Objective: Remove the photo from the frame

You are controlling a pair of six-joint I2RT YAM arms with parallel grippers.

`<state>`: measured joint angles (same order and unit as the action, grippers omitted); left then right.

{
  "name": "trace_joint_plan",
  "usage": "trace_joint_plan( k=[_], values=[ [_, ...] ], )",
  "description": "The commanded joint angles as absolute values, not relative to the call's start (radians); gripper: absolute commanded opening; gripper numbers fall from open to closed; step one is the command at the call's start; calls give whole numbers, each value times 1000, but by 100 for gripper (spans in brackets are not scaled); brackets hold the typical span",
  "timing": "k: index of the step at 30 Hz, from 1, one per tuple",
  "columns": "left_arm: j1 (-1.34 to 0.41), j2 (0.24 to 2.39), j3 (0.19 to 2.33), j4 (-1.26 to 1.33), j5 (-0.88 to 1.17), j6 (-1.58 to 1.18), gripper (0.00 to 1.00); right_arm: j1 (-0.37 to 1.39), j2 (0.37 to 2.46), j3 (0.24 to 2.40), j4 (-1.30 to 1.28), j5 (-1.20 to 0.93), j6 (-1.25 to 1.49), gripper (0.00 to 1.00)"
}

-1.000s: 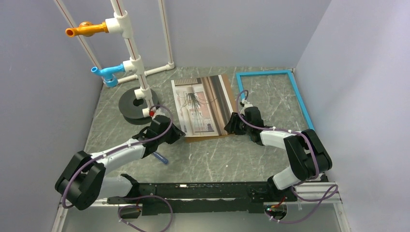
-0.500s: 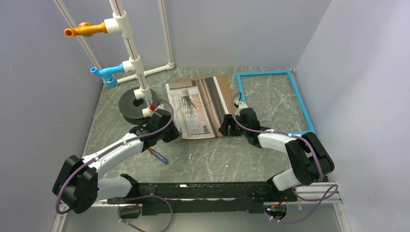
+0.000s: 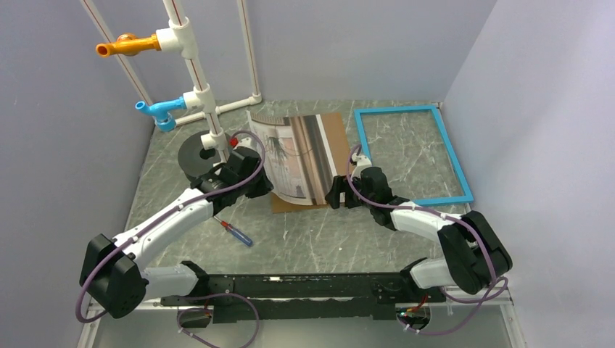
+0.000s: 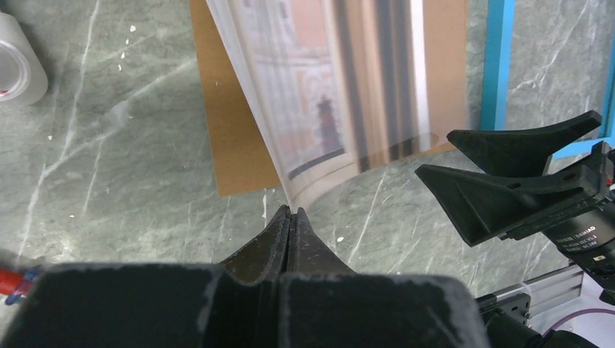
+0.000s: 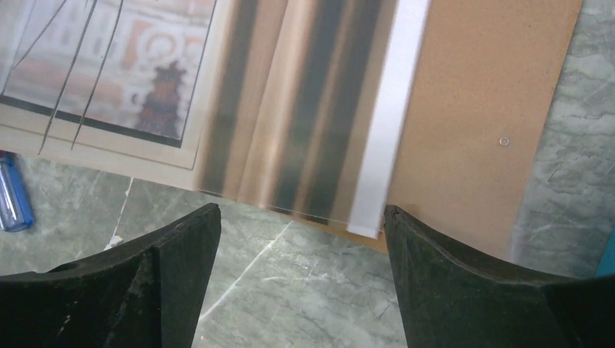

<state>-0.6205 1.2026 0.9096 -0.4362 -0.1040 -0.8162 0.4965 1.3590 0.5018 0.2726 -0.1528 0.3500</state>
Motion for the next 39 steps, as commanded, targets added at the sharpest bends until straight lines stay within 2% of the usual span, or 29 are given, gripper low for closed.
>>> trace_joint_plan(
  k=[1,14,20,24,32,39],
  values=[
    [-640,1204,988,-500,-166,-761,0,505,1323,496,342,-132,326,85],
    [-658,1182,1050,-539,-168,-722,0,516,1331,495,355,-170,312,86],
    [-662,1154,1069,-551,-132,-713,0,670,1225,480,434,-199,227,90],
    [-662,1135,1075,-577,-139,-716,0,847,1189,486,544,-56,215,93],
    [-662,1101,1063,-602,-156,-720,0,1072,1408,617,694,272,210,92],
    [-662,1055,1052,-606,-150,-726,0,1173,1612,758,793,460,163,81]
  ],
)
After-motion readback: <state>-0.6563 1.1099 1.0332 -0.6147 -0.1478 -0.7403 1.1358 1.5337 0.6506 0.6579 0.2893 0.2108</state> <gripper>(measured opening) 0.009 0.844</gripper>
